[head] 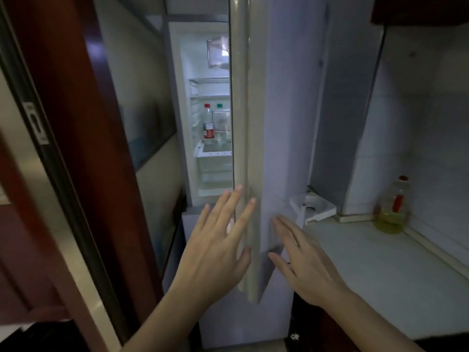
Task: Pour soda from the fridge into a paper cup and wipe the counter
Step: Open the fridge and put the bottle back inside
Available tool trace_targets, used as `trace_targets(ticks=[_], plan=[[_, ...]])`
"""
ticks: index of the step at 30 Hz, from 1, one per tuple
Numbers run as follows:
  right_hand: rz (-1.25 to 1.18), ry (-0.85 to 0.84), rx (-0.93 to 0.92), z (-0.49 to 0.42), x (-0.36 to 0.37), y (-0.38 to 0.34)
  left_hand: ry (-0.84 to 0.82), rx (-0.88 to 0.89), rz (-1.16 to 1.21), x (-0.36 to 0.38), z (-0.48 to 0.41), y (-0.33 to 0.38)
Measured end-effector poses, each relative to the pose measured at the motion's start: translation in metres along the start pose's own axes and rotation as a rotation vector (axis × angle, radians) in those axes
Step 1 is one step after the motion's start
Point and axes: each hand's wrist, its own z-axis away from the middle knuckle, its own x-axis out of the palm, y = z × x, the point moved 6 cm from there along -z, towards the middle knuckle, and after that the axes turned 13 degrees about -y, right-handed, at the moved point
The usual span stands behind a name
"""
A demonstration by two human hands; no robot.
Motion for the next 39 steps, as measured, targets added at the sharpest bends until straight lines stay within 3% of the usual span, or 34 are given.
trace_targets(ticks=[5,13,22,32,39], plan=[[0.055,-0.022,-0.070,-0.073,0.032,0.004,-0.015,-0.066,-0.196,0.017,-0.018,-0.049],[0.124,-0.006,-0.109,-0.180,0.079,0.018,0.077,-0.117,-0.218,0.035,-0.072,-0.145],[0.250,-0.034,-0.125,-0.275,0.116,0.051,0.059,-0.225,-0.173,0.094,-0.136,-0.232],[0.303,-0.046,-0.059,-0.336,0.137,0.073,0.014,-0.369,0.041,0.177,-0.200,-0.275],[0.298,-0.053,0.018,-0.349,0.143,0.080,-0.038,-0.409,0.037,0.199,-0.213,-0.275]])
